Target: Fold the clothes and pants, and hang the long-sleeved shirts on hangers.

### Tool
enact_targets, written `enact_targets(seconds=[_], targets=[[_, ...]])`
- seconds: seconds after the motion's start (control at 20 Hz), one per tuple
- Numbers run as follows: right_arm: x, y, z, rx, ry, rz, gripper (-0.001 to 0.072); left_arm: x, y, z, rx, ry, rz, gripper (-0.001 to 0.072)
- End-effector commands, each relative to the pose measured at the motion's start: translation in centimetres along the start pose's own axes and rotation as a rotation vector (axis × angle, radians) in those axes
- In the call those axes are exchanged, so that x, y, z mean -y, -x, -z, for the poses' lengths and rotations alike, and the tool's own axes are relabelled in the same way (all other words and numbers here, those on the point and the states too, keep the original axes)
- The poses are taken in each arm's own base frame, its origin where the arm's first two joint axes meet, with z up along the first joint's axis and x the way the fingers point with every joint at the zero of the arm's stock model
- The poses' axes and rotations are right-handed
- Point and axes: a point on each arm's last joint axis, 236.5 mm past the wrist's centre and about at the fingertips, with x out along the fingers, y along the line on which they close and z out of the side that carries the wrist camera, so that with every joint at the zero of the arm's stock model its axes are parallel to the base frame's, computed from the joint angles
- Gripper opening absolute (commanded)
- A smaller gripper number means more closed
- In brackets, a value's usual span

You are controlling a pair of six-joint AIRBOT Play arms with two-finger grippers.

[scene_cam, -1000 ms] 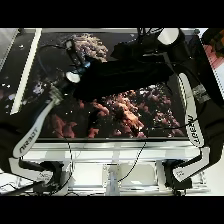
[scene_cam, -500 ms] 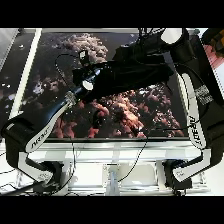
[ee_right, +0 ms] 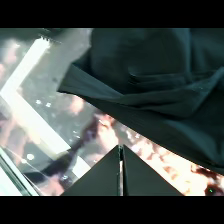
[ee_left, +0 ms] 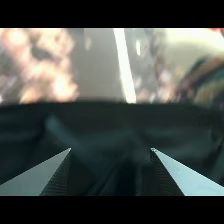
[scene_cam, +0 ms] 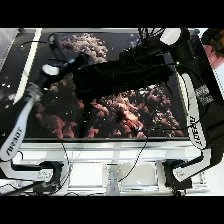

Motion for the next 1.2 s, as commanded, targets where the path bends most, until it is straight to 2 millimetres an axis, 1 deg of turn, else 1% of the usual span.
enact_targets(seconds=[0.0, 0.05, 0.1, 0.15, 0.2, 0.25, 0.3, 0.4, 0.5, 0.6, 0.7, 0.85, 0.9, 1.05, 1.1, 1.15], targets=[[1.1, 0.1, 0.4, -0.016, 0.012, 0.046, 0.0018, -7.3, 4.5, 3.1, -0.248, 0.151, -0.064, 0.0529], [1.1, 0.1, 0.3, -0.015, 0.012, 0.048, 0.0018, -9.8, 5.3, 3.6, -0.262, 0.18, -0.117, 0.0542], [1.2, 0.1, 0.3, -0.012, 0.013, 0.049, 0.0018, -11.9, 5.9, 4.2, -0.271, 0.199, -0.155, 0.0567], [1.2, 0.1, 0.2, -0.008, 0.013, 0.05, 0.0018, -13.5, 6.3, 5.2, -0.285, 0.229, -0.18, 0.0585], [1.2, 0.1, 0.0, -0.002, 0.014, 0.052, 0.0018, -14.5, 6.4, 6.6, -0.308, 0.253, -0.195, 0.059], [1.3, 0.1, -0.2, 0.008, 0.014, 0.054, 0.0018, -15.2, 6.2, 8.1, -0.338, 0.266, -0.205, 0.0672], [1.4, 0.1, -0.5, 0.02, 0.014, 0.057, 0.0018, -15.7, 5.7, 9.7, -0.373, 0.262, -0.207, 0.0716], [1.4, 0.1, -0.8, 0.033, 0.014, 0.059, 0.0018, -16.0, 4.4, 12.1, -0.427, 0.252, -0.195, 0.0716], [1.4, 0.1, -0.8, 0.034, 0.014, 0.06, 0.0018, -16.0, 2.7, 13.2, -0.427, 0.238, -0.161, 0.0716], [1.4, 0.1, -0.8, 0.035, 0.014, 0.06, 0.0019, -16.4, 1.1, 13.8, -0.403, 0.252, -0.147, 0.0714], [1.4, 0.1, -0.8, 0.035, 0.014, 0.06, 0.0018, -16.5, -0.1, 13.9, -0.372, 0.257, -0.119, 0.0713], [1.4, 0.1, -1.0, 0.042, 0.014, 0.061, 0.0018, -16.5, -1.3, 14.0, -0.353, 0.321, -0.089, 0.0713], [1.4, 0.1, -1.0, 0.043, 0.014, 0.061, 0.0019, -16.3, -1.7, 14.0, -0.362, 0.318, -0.076, 0.0713], [1.5, 0.1, -1.1, 0.048, 0.014, 0.062, 0.0018, -14.7, -3.4, 13.4, -0.377, 0.289, -0.025, 0.0696], [1.5, 0.1, -1.2, 0.049, 0.014, 0.062, 0.0019, -14.5, -3.9, 13.4, -0.377, 0.289, -0.022, 0.0681], [1.5, 0.1, -1.2, 0.05, 0.014, 0.062, 0.0018, -14.2, -4.4, 13.7, -0.387, 0.307, -0.02, 0.0615]])
